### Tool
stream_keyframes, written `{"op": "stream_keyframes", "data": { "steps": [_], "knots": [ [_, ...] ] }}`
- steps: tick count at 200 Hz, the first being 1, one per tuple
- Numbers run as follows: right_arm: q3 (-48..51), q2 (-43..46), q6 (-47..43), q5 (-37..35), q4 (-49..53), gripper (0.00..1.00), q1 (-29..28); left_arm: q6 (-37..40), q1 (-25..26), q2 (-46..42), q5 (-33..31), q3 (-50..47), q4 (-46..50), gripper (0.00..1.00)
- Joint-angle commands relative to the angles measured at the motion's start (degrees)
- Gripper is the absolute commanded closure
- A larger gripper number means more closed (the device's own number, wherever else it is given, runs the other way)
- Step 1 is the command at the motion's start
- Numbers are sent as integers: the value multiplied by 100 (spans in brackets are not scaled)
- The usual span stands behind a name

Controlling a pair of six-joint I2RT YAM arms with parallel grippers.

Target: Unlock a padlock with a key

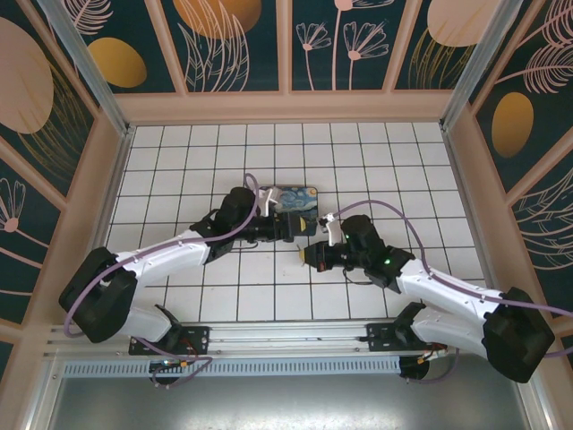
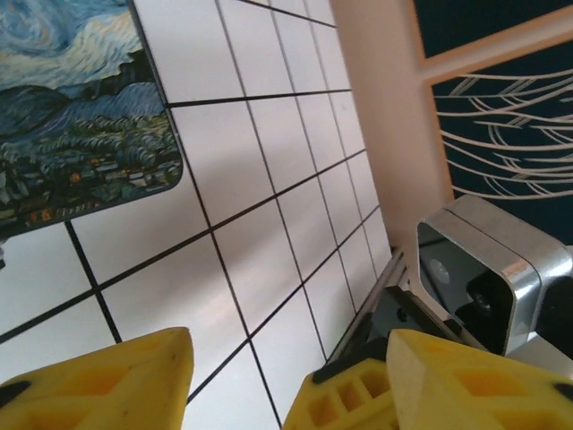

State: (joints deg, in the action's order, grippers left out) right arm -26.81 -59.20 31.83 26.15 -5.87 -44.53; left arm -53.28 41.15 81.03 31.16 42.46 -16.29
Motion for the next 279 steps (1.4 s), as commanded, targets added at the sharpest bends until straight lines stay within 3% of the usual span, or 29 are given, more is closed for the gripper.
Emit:
{"op": "stream_keyframes", "data": {
  "steps": [1,35,67,124,240,279],
  "knots": [
    [168,-44,-15,764,-787,100,213,-542,-144,-189,541,-315,-880,43],
    [369,-133,258,1293,-1355,100,657,-574,-515,-458,657,-677,-973,50],
    [291,-446,342,1589,-1711,100,683,-628,-517,-351,1093,-780,-1423,58],
    [211,-849,558,1790,-2249,100,718,-414,-512,-185,1159,-844,-1264,69],
    [97,-1384,887,2060,-2987,100,882,-368,-511,-112,1213,-861,-1341,72],
    [97,-1470,945,2052,-3087,100,887,-371,-509,-92,1239,-840,-1347,77]
  ]
}}
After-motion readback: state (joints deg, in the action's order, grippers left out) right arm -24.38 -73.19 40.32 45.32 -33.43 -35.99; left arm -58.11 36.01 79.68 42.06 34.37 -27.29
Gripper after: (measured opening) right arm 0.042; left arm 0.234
